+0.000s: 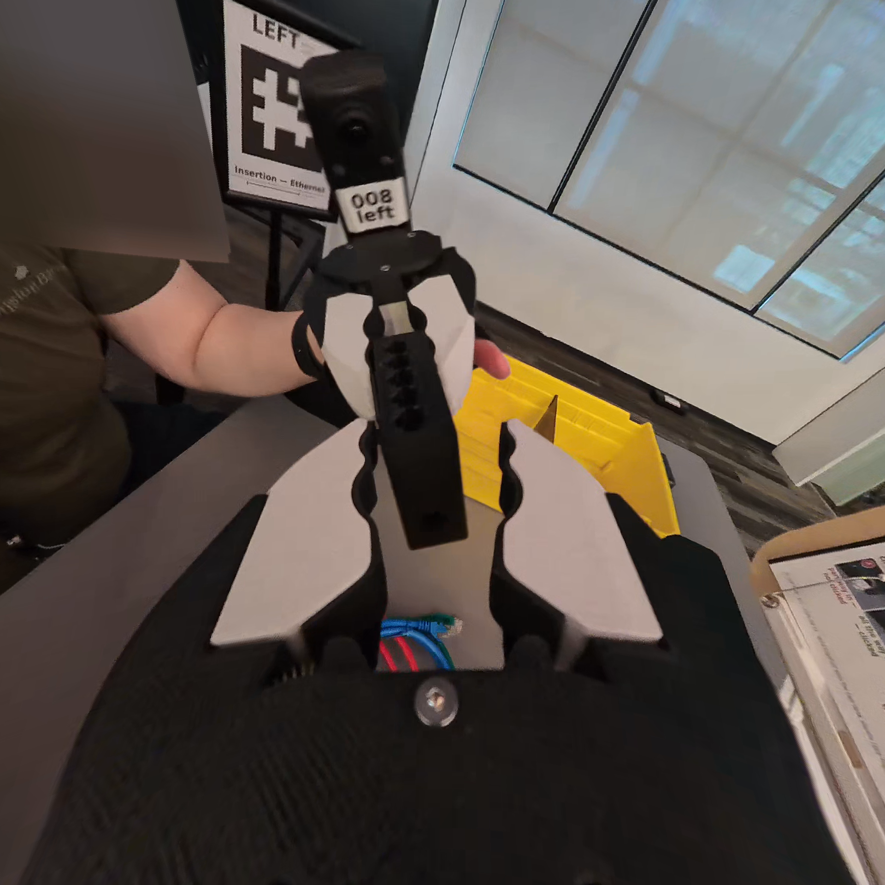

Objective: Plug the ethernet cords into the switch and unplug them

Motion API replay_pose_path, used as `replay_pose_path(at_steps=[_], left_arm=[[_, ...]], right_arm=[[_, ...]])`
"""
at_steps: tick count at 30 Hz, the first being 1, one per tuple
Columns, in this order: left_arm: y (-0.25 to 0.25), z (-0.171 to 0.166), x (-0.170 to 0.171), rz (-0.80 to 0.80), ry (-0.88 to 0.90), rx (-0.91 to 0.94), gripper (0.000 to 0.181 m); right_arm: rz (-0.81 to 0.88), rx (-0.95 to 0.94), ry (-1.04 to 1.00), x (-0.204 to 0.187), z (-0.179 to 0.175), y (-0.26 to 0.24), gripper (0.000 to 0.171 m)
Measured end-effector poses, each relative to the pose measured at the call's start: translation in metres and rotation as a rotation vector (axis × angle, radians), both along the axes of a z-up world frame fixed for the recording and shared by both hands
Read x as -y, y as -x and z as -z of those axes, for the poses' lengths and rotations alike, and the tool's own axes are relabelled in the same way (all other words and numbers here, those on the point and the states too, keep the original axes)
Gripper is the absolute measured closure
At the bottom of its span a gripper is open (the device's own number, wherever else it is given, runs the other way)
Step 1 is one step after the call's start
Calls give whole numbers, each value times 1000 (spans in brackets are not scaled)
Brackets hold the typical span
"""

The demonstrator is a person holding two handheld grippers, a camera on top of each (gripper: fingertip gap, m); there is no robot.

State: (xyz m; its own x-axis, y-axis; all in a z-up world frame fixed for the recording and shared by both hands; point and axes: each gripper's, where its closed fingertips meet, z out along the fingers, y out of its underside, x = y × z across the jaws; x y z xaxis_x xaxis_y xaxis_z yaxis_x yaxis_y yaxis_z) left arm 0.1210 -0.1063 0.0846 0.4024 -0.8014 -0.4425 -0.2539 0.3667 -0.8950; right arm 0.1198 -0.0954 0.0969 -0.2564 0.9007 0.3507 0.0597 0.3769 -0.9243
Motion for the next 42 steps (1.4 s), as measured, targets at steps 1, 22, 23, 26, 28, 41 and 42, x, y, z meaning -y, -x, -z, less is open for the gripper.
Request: replay_pose_path(at_steps=[1,22,23,26,28,41,42], left_arm=[[-1,3,2,31,50,-3,153],[70,-40,-35,-26,270,678,152],[69,-42,-30,18,279,657,153],[70,-40,-22,32,288,502,153],[71,-35,-21,-36,244,341,153],[50,29,-10,5,403,-265,153],[52,27,-16,-5,389,-247,151]], right_arm=[[-4,19,-5,2,3,2,124],[-203,-519,866,-34,-32,64,144],[-219,-515,825,-28,-34,63,144],[-179,-383,671,-18,-27,66,143],[-92,-319,555,-21,-27,62,130],[41,149,215,0,24,59,143],[43,139,256,-4,24,61,144]])
